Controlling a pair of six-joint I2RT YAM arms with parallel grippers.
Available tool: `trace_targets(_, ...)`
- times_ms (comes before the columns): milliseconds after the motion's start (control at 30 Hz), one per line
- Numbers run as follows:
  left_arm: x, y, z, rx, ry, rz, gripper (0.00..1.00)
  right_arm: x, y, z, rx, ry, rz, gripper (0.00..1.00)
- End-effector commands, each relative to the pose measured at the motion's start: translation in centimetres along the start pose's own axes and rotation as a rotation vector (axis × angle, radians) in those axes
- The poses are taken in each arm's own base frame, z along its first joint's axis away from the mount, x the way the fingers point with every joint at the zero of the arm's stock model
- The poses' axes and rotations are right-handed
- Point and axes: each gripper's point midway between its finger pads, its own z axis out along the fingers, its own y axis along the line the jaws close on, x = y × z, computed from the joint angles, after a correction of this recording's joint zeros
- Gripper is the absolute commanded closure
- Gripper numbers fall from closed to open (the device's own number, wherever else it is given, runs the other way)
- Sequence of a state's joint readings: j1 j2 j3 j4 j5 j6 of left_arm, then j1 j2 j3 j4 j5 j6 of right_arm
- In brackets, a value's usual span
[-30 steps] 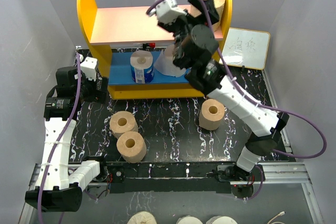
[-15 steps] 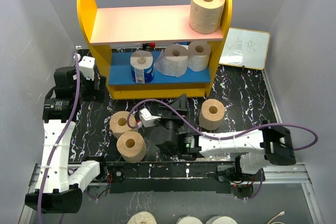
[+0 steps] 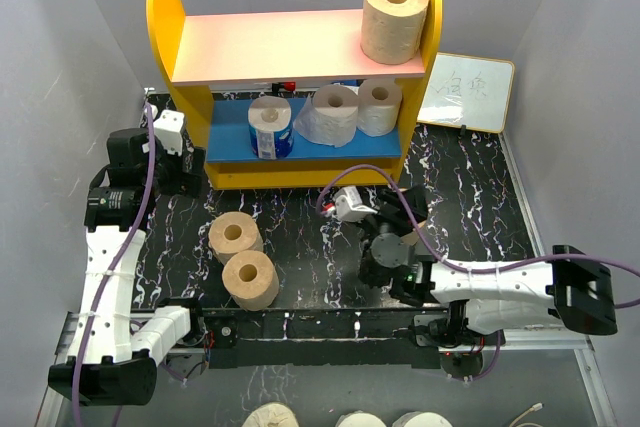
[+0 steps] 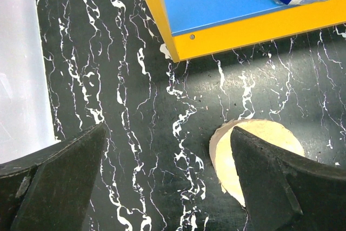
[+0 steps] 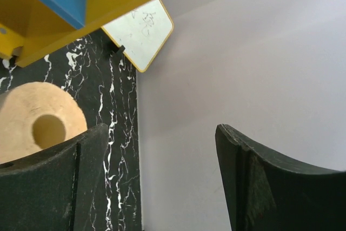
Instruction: Place and organize the paper towels onto the shelf
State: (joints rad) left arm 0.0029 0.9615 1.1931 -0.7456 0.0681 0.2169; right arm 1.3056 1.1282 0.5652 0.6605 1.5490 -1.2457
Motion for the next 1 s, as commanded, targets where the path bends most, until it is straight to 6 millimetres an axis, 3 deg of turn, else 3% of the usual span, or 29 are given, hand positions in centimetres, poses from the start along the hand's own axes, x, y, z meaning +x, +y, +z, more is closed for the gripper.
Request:
trace_targets(0,0.5,-0.6,0.7,0.036,0.022,-0.022,0.01,4.0,-4.8,-0.6,0.03,0.2,0.405,0.23)
trace_targets(133,0.6,-0.6,1.2,0.039,0.036,-0.024,0.01,3.2,-8.3,-1.3,-0.031,0.148,0.642,0.23)
trace_targets(300,0.8,-0.5,1.4,0.032,0.047,-0.024,0.01,-1.0,-12.6,-4.2,-0.292,-0.053,1.026,0.25)
trace_targets(500,1.3,-0.1,1.3,0.008,0.055,-0.02,0.01,-5.3,-16.0,-7.1,-0.558,-0.285,1.291,0.2)
trace_targets(567,1.4,-0.1,1.2,0.008,0.058,-0.02,0.01,-4.0,-16.1,-6.6,-0.545,-0.203,1.32,0.24)
trace_targets(700,1.4,0.0,1.2,0.003,0.061,-0.02,0.01,-2.0,-15.1,-5.8,-0.359,-0.107,1.157,0.24)
trace_targets(833,1.4,0.0,1.3,0.005,0.064,-0.025,0.01,1.2,-15.2,-1.9,0.019,0.088,0.901,0.22)
trace_targets(967,1.3,0.0,1.3,0.01,0.061,-0.026,0.01,4.2,-15.4,0.7,0.221,0.272,0.64,0.17)
